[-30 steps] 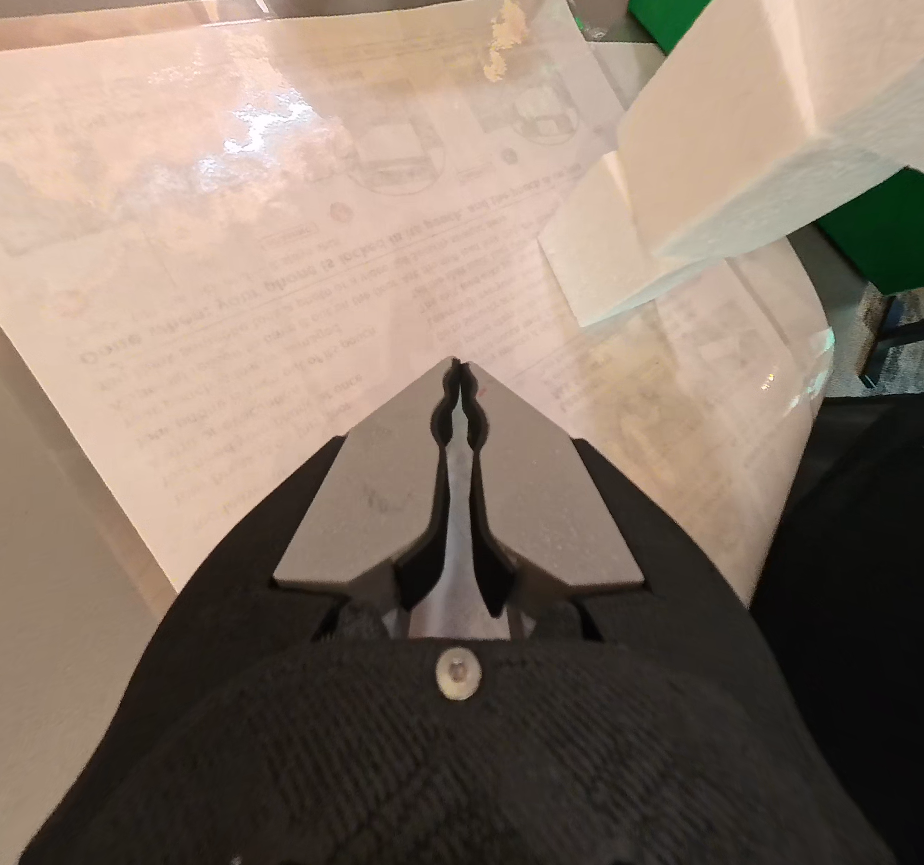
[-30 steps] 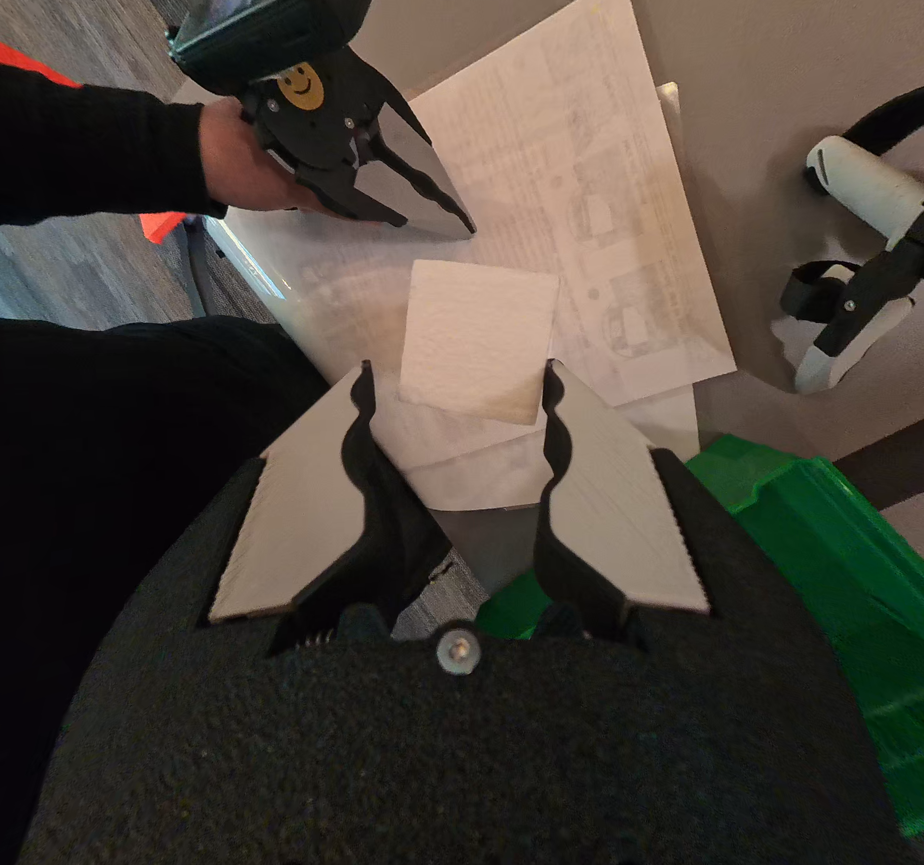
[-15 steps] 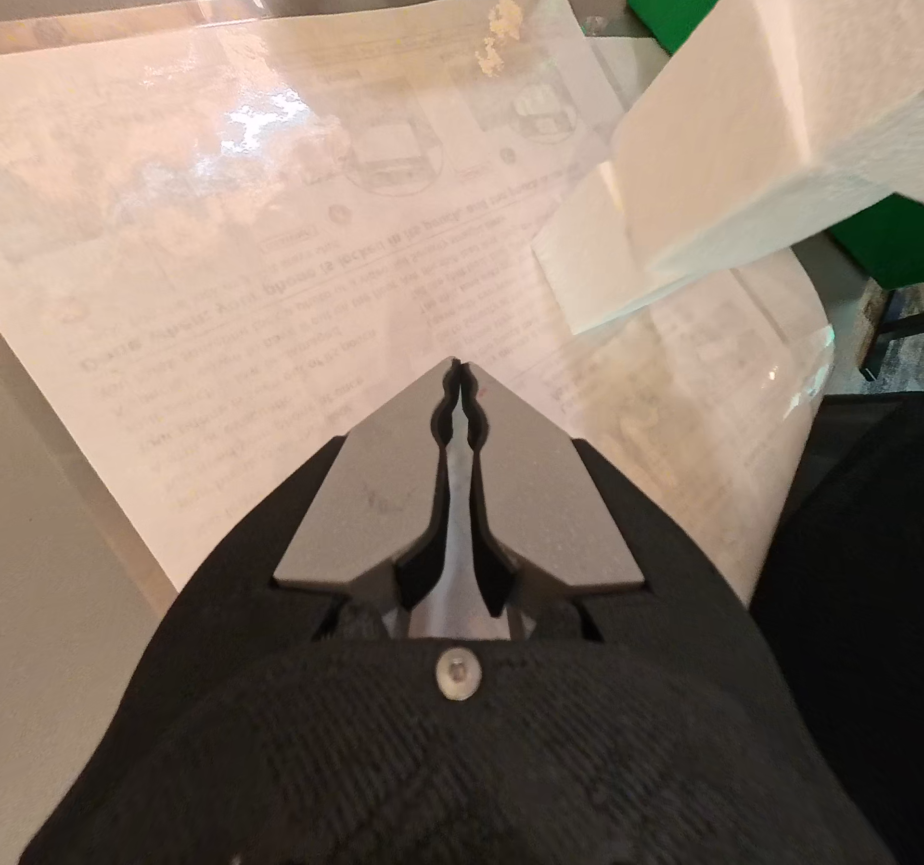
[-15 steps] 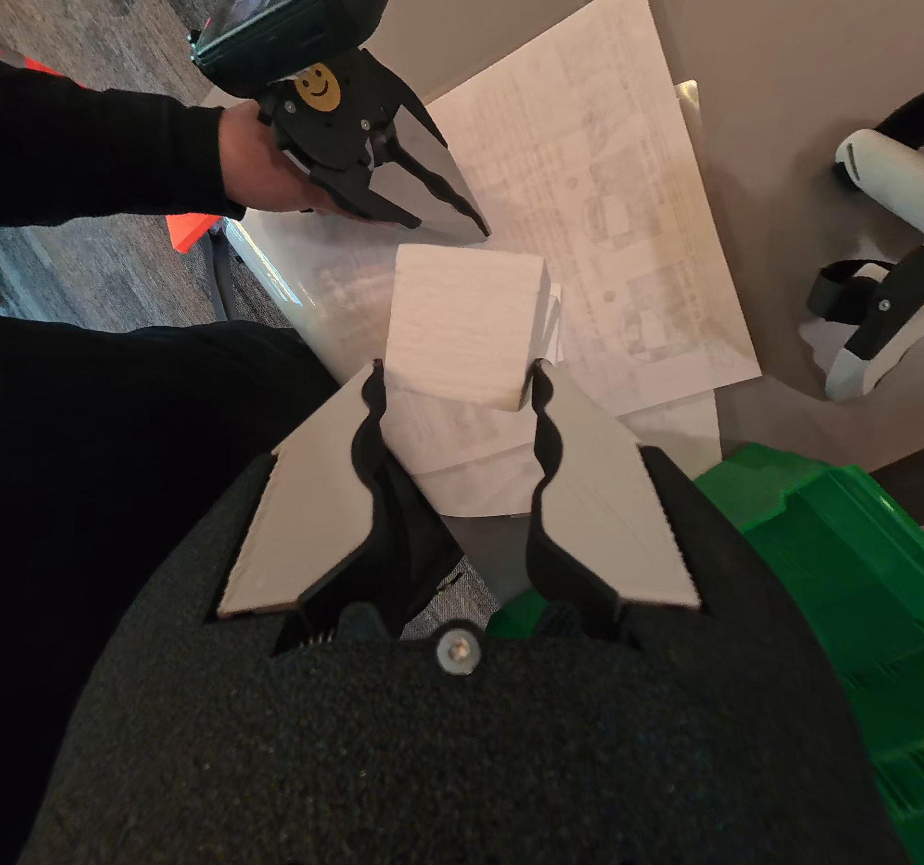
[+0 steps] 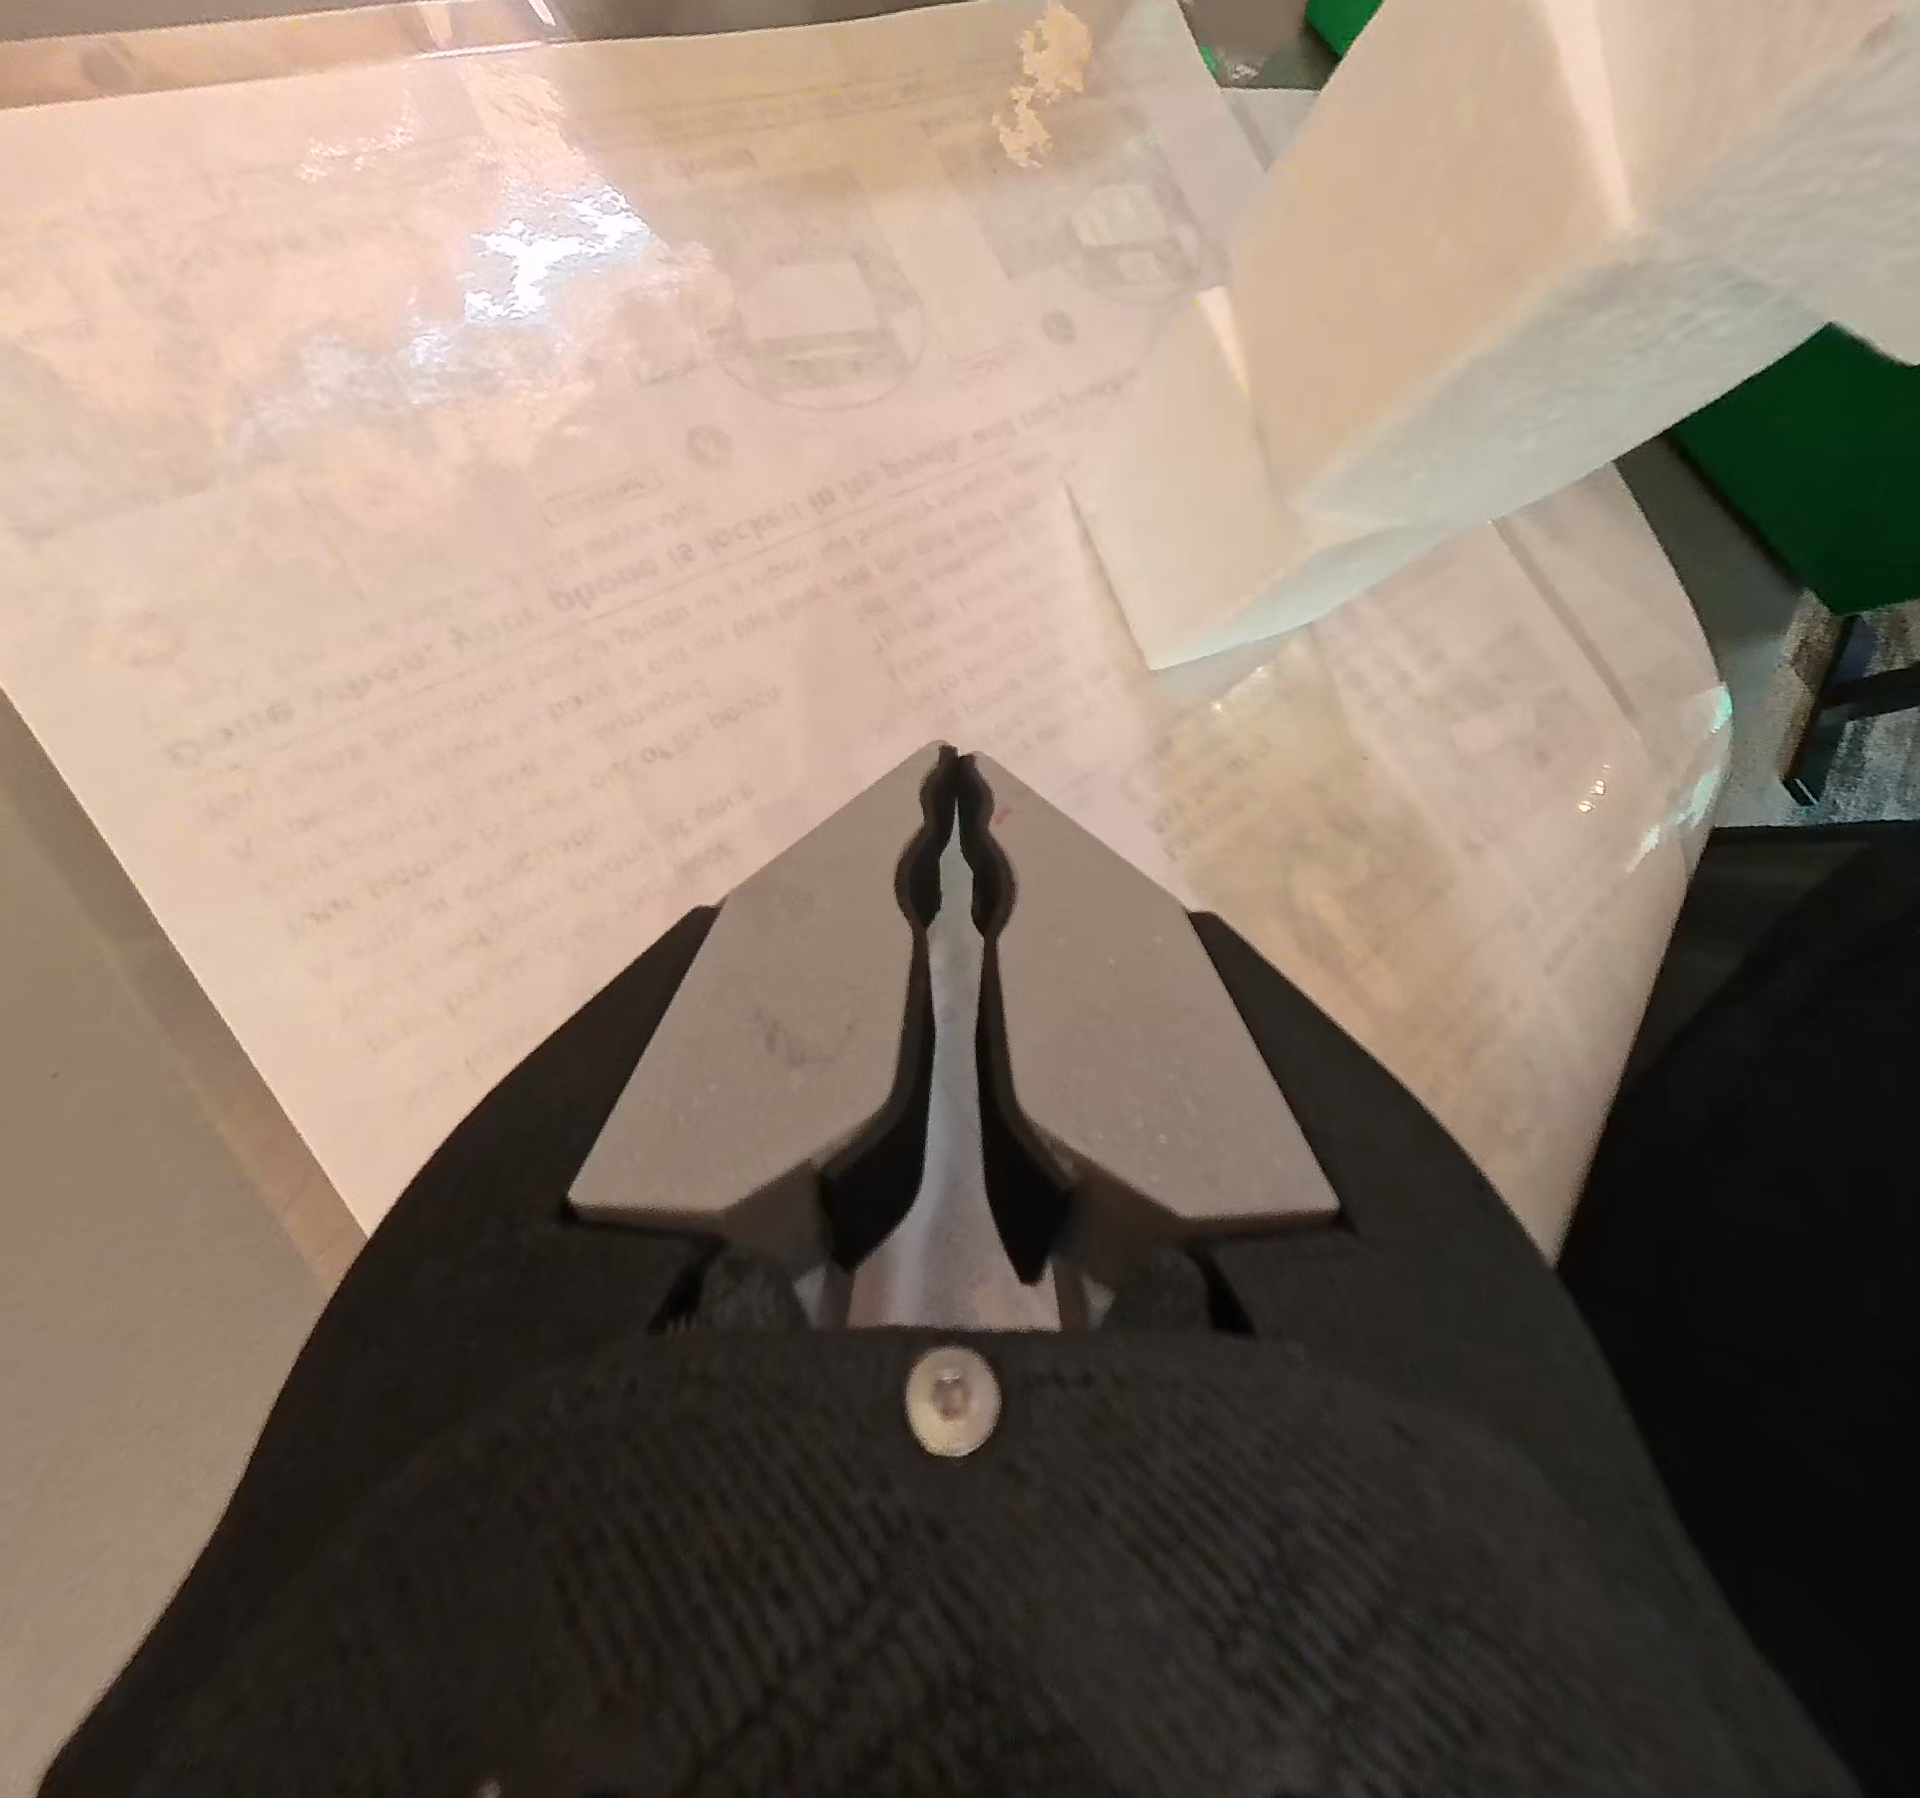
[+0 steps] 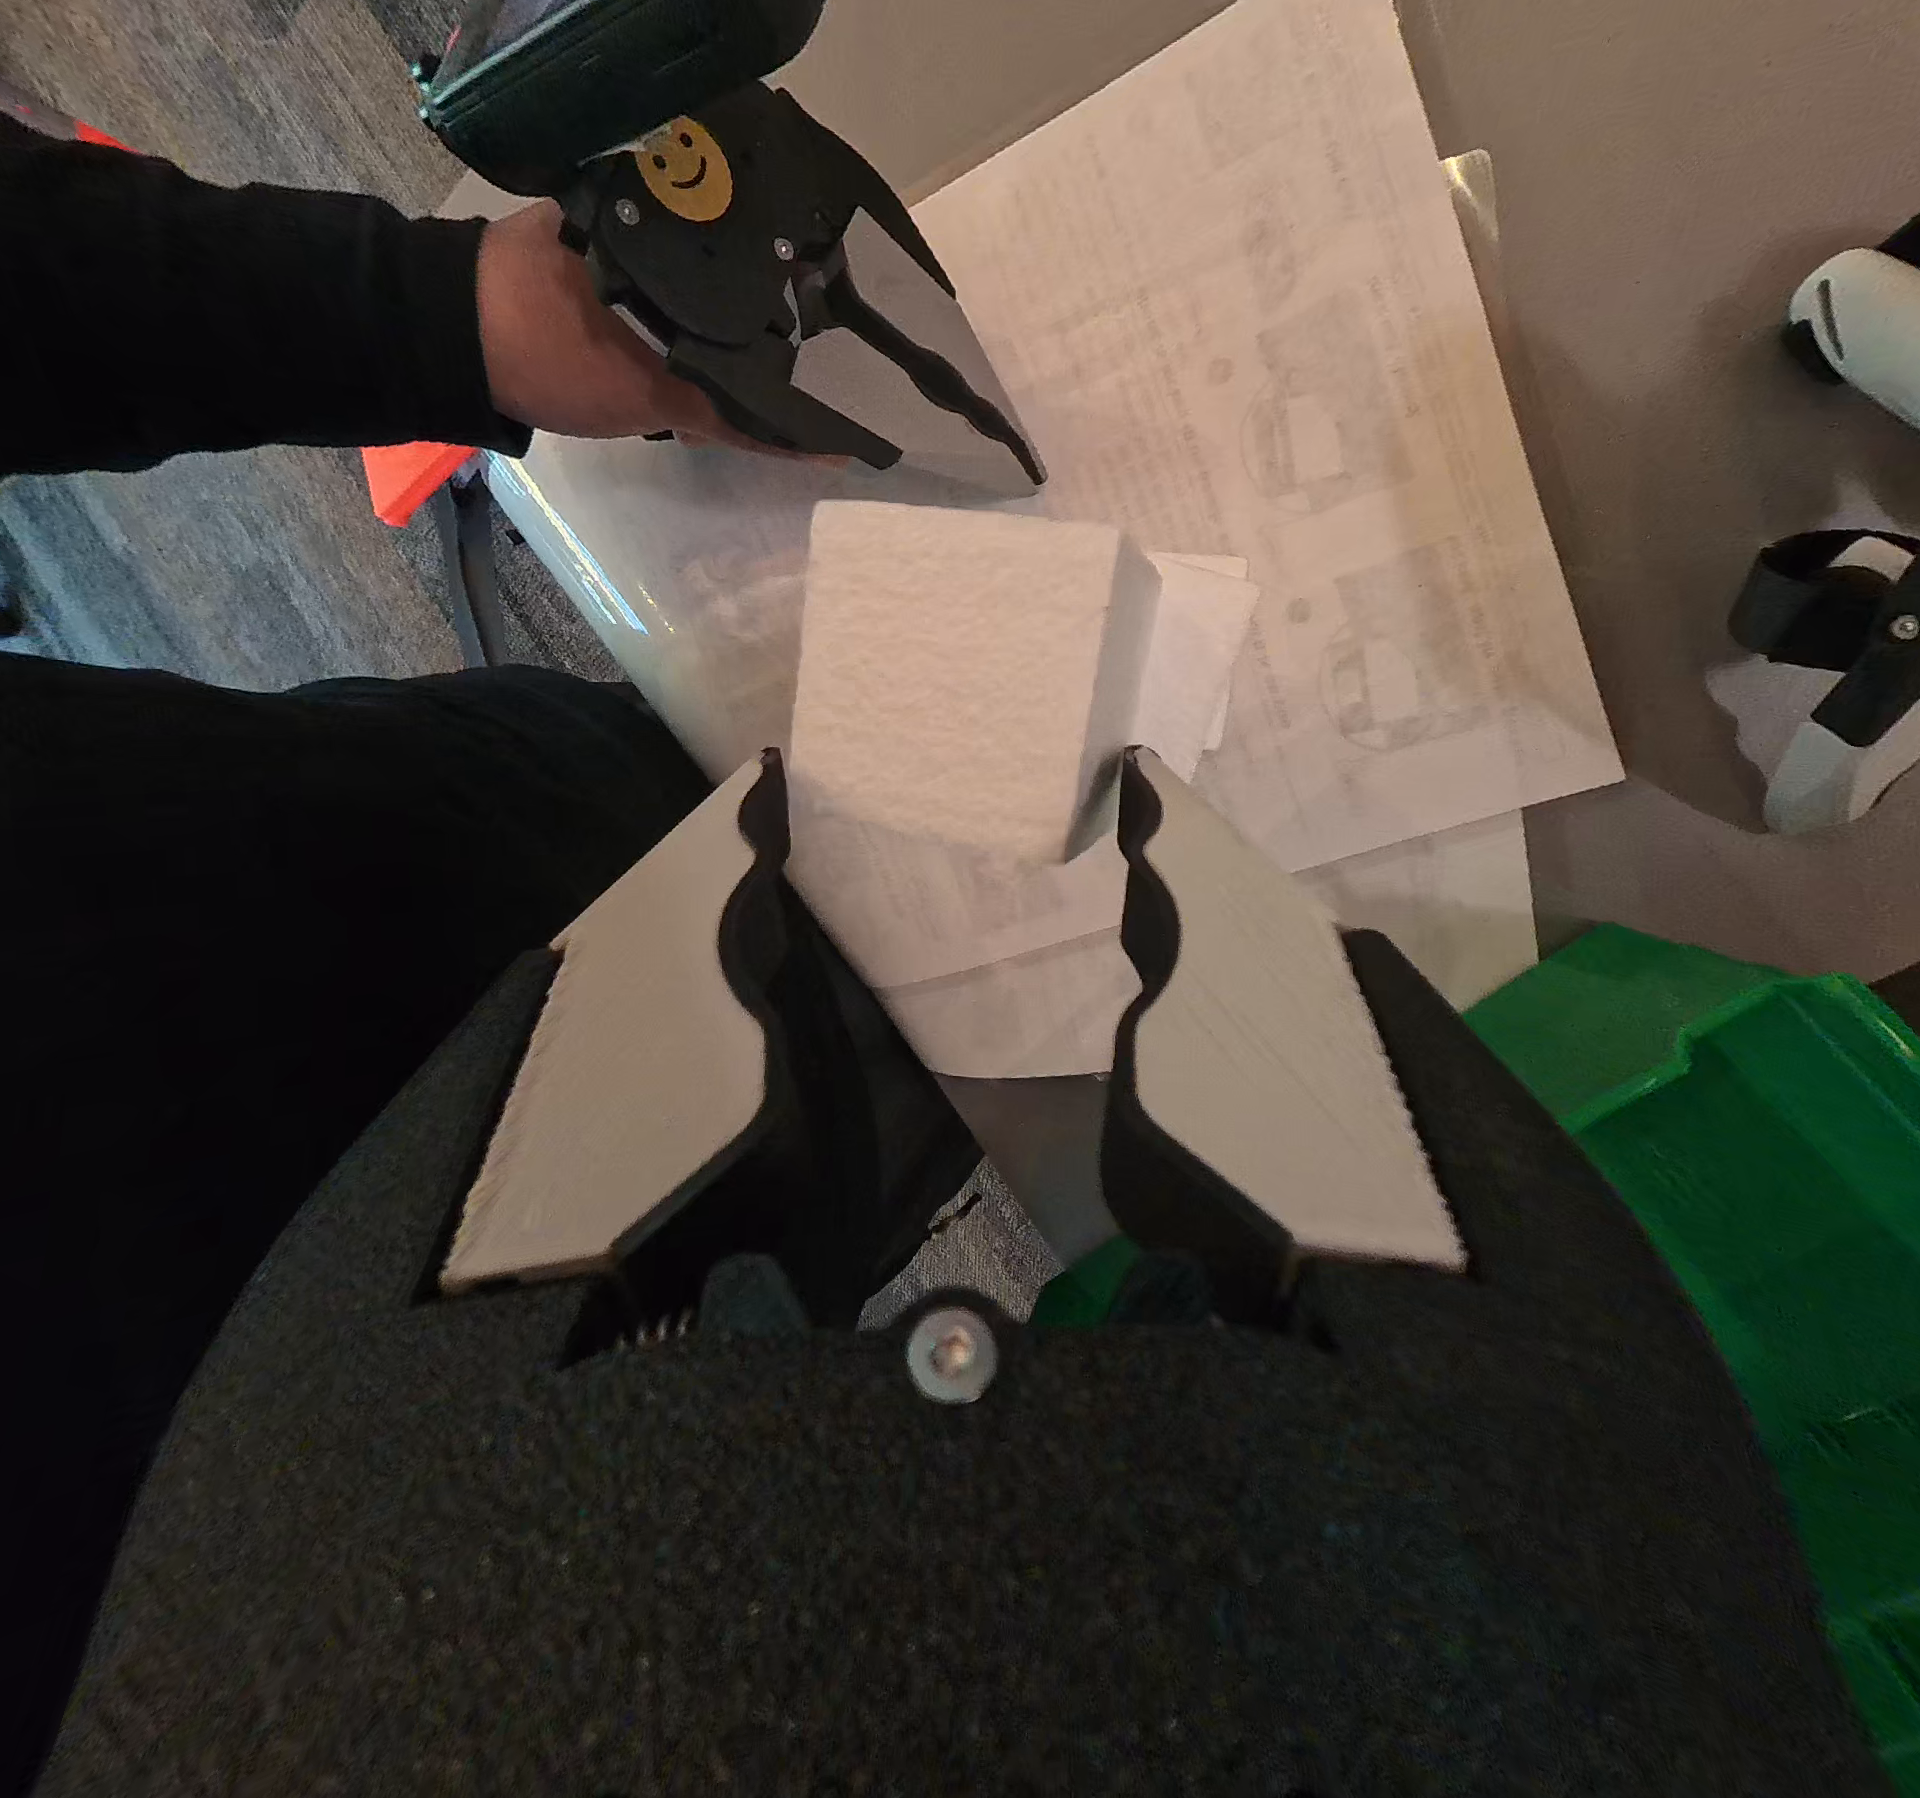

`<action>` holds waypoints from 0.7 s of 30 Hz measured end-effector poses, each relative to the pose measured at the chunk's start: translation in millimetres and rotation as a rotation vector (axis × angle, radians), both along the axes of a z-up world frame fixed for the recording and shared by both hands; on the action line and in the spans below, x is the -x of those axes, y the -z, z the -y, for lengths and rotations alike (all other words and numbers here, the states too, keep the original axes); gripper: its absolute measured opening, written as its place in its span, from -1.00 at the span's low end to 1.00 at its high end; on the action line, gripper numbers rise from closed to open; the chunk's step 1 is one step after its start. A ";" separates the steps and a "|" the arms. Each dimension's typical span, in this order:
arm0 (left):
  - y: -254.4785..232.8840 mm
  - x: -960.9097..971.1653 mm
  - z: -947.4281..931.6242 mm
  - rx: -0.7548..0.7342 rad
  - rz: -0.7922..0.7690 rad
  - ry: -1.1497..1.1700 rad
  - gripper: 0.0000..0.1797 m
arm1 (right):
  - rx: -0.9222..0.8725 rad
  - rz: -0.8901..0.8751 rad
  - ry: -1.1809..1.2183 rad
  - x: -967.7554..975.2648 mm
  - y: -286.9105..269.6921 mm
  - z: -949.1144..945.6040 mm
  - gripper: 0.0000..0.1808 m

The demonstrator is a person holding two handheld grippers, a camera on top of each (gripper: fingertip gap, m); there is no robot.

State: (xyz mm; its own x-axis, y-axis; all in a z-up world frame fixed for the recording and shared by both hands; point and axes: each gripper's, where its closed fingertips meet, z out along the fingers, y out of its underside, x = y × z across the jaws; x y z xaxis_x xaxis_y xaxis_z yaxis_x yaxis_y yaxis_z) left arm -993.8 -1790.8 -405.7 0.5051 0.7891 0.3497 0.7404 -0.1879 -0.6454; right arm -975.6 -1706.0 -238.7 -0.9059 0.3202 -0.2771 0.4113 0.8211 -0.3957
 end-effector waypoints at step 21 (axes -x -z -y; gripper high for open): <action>0.2 0.0 0.0 -0.001 0.001 0.001 -1.00 | -0.066 -0.045 0.317 28.2 -7.3 -152.6 -0.29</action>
State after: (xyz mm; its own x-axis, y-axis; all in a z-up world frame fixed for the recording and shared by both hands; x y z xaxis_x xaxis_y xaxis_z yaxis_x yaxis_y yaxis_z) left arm -993.7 -1790.8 -405.8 0.5051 0.7885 0.3510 0.7411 -0.1879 -0.6445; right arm -1003.8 -1553.4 -231.4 -0.7691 0.6043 -0.2082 0.6339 0.6795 -0.3694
